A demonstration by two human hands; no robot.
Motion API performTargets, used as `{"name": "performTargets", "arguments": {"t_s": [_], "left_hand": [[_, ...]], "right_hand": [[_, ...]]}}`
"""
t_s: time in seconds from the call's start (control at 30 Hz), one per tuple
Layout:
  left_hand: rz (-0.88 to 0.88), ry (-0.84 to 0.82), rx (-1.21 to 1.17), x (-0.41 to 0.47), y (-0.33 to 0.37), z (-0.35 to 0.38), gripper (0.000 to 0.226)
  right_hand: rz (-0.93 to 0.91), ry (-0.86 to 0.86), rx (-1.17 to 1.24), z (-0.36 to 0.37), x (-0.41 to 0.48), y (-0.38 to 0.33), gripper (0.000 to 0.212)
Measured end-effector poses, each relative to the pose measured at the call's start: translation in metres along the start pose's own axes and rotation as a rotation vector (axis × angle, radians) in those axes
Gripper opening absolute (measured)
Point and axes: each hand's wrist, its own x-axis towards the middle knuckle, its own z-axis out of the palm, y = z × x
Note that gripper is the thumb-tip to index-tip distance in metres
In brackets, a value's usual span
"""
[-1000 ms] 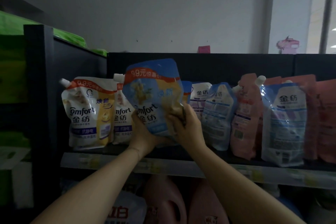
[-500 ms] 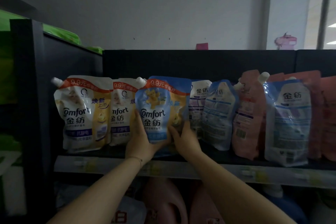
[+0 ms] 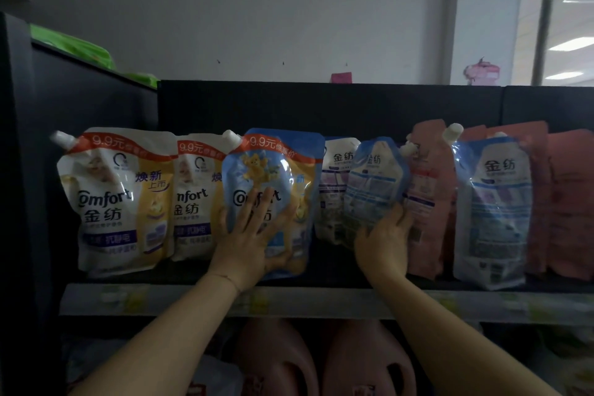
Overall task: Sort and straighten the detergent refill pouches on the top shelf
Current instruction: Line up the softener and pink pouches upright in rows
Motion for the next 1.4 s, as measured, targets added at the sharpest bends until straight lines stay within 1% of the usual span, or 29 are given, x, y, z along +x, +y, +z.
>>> {"name": "performTargets", "arguments": {"t_s": [0.07,0.1,0.17,0.2,0.3,0.37,0.4,0.5,0.6,0.63,0.7,0.8,0.83,0.93,1.03,1.1,1.17,1.2,1.27,1.3,1.33,1.4], "left_hand": [[-0.022,-0.034,0.032,0.002,0.000,-0.003,0.076],[-0.015,-0.057,0.026,0.005,-0.001,-0.005,0.079],[-0.017,-0.130,-0.037,0.008,-0.002,-0.010,0.083],[-0.025,-0.170,-0.058,0.009,-0.003,-0.013,0.084],[-0.018,-0.180,-0.091,0.012,-0.004,-0.011,0.084],[-0.018,-0.186,-0.098,0.013,-0.003,-0.011,0.083],[-0.026,-0.203,-0.086,0.013,-0.002,-0.012,0.084],[-0.059,-0.267,-0.043,0.015,0.001,-0.019,0.085],[-0.073,-0.316,-0.030,0.019,0.004,-0.025,0.074],[-0.074,-0.329,-0.039,0.020,0.004,-0.028,0.075],[-0.072,-0.359,-0.108,0.020,0.007,-0.033,0.085],[-0.050,-0.388,-0.251,0.015,0.014,-0.041,0.114],[-0.047,-0.389,-0.312,0.013,0.015,-0.044,0.121],[-0.064,-0.388,-0.460,0.008,0.016,-0.054,0.123],[-0.069,-0.407,-0.495,0.004,0.018,-0.062,0.127],[-0.090,-0.390,-0.542,0.005,0.023,-0.065,0.130],[-0.091,-0.329,-0.675,0.004,0.030,-0.067,0.123],[-0.090,-0.288,-0.796,0.004,0.033,-0.069,0.112],[-0.082,-0.188,-0.997,0.000,0.037,-0.071,0.078],[-0.094,-0.143,-1.021,-0.004,0.038,-0.074,0.058],[-0.112,-0.105,-0.993,-0.006,0.037,-0.076,0.044],[-0.162,-0.071,-0.918,-0.013,0.031,-0.080,0.026]], "right_hand": [[0.003,-0.022,-0.032,0.005,0.000,0.004,0.066],[-0.008,-0.040,-0.099,0.007,0.001,0.005,0.066],[-0.006,-0.077,-0.241,0.010,0.006,0.004,0.064],[0.021,-0.082,-0.258,0.008,0.010,0.001,0.063],[0.100,-0.092,-0.230,0.001,0.025,-0.003,0.064],[0.185,-0.112,-0.056,-0.004,0.032,-0.004,0.063],[0.180,-0.127,-0.003,-0.005,0.032,-0.004,0.059],[0.012,-0.207,-0.160,-0.003,0.020,-0.013,0.042],[-0.038,-0.209,-0.150,-0.004,0.009,-0.031,0.033],[-0.049,-0.198,-0.143,-0.005,0.005,-0.037,0.032],[-0.100,-0.184,-0.141,-0.006,-0.004,-0.049,0.032],[-0.209,-0.153,-0.132,-0.004,-0.023,-0.064,0.035],[-0.239,-0.138,-0.127,-0.002,-0.027,-0.068,0.035],[-0.231,-0.098,-0.105,-0.001,-0.032,-0.076,0.034],[-0.179,-0.030,-0.061,-0.011,-0.030,-0.082,0.032],[-0.173,0.021,0.017,-0.019,-0.028,-0.090,0.029],[-0.215,0.040,0.076,-0.025,-0.033,-0.102,0.027],[-0.256,0.042,0.078,-0.025,-0.037,-0.108,0.024],[-0.344,0.046,0.078,-0.024,-0.048,-0.118,0.022],[-0.388,0.049,0.086,-0.022,-0.052,-0.122,0.023],[-0.431,0.049,0.088,-0.019,-0.056,-0.126,0.024],[-0.505,0.011,0.049,-0.014,-0.059,-0.130,0.025]]}}
